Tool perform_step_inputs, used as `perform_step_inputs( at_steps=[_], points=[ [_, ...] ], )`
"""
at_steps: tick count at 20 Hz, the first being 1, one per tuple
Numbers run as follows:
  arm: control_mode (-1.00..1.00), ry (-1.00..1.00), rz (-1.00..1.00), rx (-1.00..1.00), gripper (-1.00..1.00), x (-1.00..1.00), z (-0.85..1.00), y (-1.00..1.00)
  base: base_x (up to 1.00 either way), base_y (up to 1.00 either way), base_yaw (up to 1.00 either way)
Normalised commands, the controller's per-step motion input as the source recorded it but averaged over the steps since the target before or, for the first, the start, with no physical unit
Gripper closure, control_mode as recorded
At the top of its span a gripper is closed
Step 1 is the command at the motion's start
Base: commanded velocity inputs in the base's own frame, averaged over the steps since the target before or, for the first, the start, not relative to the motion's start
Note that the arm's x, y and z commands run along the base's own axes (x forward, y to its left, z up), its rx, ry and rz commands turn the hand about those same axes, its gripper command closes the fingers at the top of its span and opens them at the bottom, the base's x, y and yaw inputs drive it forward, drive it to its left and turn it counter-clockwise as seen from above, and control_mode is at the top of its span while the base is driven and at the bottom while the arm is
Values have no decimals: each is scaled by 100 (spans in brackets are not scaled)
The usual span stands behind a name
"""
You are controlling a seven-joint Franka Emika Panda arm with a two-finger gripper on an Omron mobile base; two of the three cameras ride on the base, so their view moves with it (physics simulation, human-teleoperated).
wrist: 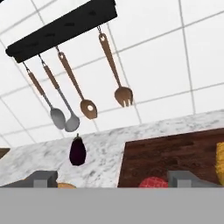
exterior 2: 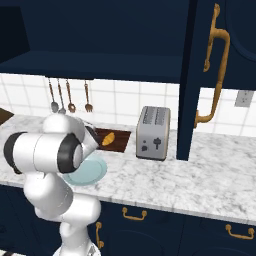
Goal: From the different types of pastries on the counter, select a croissant and place it on the cutting board. Then retrieve a jar of jam from the cabinet and place it alongside the croissant on the cutting board.
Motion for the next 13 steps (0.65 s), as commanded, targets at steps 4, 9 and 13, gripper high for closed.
perform_step_inputs(
  at_steps=[4, 9, 13],
  points=[
    [-100, 12, -6, 12, -100, -4, 82, -3, 0, 0, 0],
    [-100, 25, -7, 6, -100, -23, 62, -15, 0, 0, 0],
    [-100, 24, -14, 1, -100, -24, 78, -16, 0, 0, 0]
  ],
)
